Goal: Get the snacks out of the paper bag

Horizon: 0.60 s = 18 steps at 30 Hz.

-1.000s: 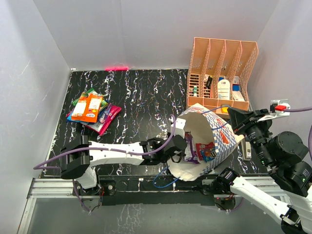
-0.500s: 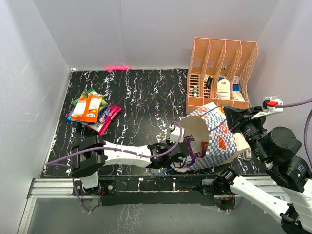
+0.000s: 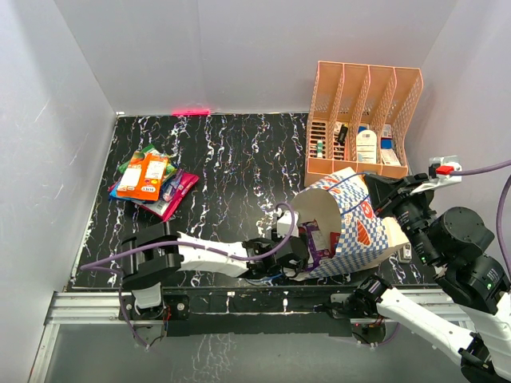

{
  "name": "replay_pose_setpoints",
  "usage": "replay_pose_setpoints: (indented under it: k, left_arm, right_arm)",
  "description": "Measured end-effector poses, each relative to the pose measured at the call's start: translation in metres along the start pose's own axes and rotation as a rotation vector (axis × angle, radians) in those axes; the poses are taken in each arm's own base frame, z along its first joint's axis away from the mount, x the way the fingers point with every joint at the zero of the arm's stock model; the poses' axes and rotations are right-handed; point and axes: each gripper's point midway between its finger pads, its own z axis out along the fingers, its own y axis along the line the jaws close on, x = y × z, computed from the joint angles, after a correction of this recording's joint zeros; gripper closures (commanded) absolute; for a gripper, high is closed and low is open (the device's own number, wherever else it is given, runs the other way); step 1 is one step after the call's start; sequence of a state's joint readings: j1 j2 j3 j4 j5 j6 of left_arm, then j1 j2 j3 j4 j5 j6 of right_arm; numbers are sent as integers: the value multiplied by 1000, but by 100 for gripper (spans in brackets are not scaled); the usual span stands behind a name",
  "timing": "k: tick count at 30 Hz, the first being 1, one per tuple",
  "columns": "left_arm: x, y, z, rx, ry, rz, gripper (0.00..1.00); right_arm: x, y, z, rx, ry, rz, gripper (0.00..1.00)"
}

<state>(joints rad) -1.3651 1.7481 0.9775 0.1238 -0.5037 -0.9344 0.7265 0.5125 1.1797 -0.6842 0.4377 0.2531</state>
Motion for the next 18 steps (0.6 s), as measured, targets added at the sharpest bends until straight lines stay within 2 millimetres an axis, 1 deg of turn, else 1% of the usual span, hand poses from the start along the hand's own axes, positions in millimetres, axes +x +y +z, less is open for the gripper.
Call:
replay_pose_setpoints:
  k: [4, 6, 9, 11, 13, 14, 15, 18]
  left_arm:
    - [6, -5, 10, 25, 16, -8, 41]
    - [11, -4, 16, 19, 29, -11, 42]
    - [13, -1, 25, 4, 44, -19, 68]
    - [9, -4, 30, 4, 49, -19, 82]
    - [4, -7, 32, 13, 50, -9, 91]
    - [0, -9, 31, 19, 48, 1, 98]
    - [-2, -10, 29, 23, 48, 9, 100]
    - [-8, -9, 15, 33, 69, 46, 100]
  right_arm:
    - [0, 1, 0, -4, 1, 0, 93]
    - [0, 1, 0, -4, 1, 1, 93]
    - [1, 2, 0, -10, 3, 3, 93]
    - [0, 2, 0, -11, 3, 3, 93]
    - [0, 2, 0, -11, 0, 4, 93]
    - [-1, 2, 0, -12, -2, 5, 93]
    - [-1, 2, 0, -12, -4, 5, 93]
    - [-3, 3, 0, -13, -12, 1, 93]
